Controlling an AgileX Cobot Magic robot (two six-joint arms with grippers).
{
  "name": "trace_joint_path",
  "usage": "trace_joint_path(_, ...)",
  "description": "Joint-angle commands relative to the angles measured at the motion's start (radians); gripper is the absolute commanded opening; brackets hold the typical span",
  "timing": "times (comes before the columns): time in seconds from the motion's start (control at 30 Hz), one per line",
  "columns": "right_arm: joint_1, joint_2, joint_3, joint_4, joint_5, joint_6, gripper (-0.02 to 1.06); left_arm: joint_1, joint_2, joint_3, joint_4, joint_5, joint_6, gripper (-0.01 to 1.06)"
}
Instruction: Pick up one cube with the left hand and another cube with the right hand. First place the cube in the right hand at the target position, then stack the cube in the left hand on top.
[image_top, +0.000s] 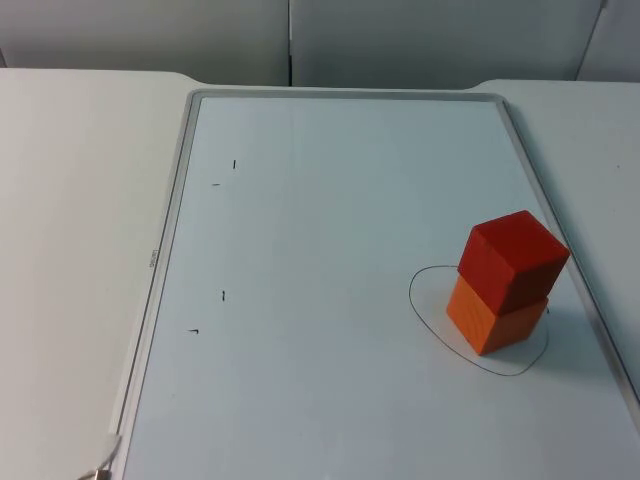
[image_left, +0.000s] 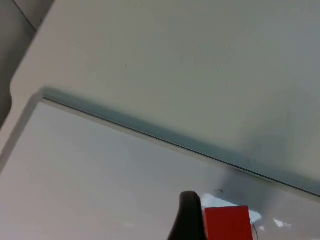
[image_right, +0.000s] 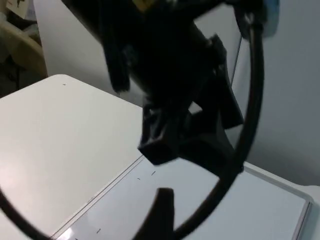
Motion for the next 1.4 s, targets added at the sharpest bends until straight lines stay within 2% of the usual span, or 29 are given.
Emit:
trace_joint_path(0.0, 0.005, -0.007, 0.001, -0.001, -0.011, -0.001, 0.8, -0.007, -0.07, 0.021, -0.001, 0.01, -0.01, 0.65)
trace_joint_path(0.17, 0.005, -0.007, 0.001, -0.001, -0.011, -0.001, 0.8, -0.007, -0.205, 0.081, 0.0, 0.01, -0.008, 0.65)
trace_joint_path(0.3, 0.005, -0.007, 0.001, -0.001, -0.005, -0.006, 0.8, -0.007, -0.372, 0.221, 0.0, 0.01, -0.001, 0.65)
trace_joint_path(0.33, 0.005, -0.007, 0.001, -0.001, -0.005, -0.006, 0.8, -0.007, -0.372, 0.221, 0.0, 0.01, -0.001, 0.65)
trace_joint_path(0.47, 0.005, -0.007, 0.001, -0.001, 0.002, -0.009, 0.8, -0.007, -0.563, 0.475, 0.032, 0.01, 0.011, 0.65)
trace_joint_path(0.5, 0.005, -0.007, 0.001, -0.001, 0.002, -0.009, 0.8, -0.007, -0.563, 0.475, 0.032, 0.01, 0.011, 0.65)
trace_joint_path(0.53, 0.005, -0.007, 0.001, -0.001, 0.002, -0.009, 0.8, -0.007, -0.648, 0.595, 0.055, 0.004, 0.001, 0.65)
trace_joint_path(0.63, 0.005, -0.007, 0.001, -0.001, 0.003, -0.008, 0.8, -0.007, -0.814, 0.818, 0.12, -0.123, -0.06, 0.65)
trace_joint_path(0.67, 0.005, -0.007, 0.001, -0.001, 0.003, -0.008, 0.8, -0.007, -0.814, 0.818, 0.12, -0.123, -0.06, 0.65)
trace_joint_path(0.77, 0.005, -0.007, 0.003, -0.001, 0.01, -0.008, 0.8, -0.007, -0.974, 1.0, 0.172, -0.192, -0.134, 0.65)
trace_joint_path(0.83, 0.005, -0.007, 0.003, -0.001, 0.01, -0.008, 0.8, -0.007, -1.077, 1.099, 0.206, -0.207, -0.19, 0.65)
trace_joint_path(1.03, 0.005, -0.007, 0.003, -0.001, 0.01, -0.008, 0.8, -0.007, -1.284, 1.25, 0.224, -0.212, -0.282, 0.65)
trace_joint_path(1.37, 0.005, -0.007, 0.003, -0.001, 0.026, -0.008, 0.8, -0.007, -1.575, 1.404, 0.224, -0.206, -0.401, 0.65)
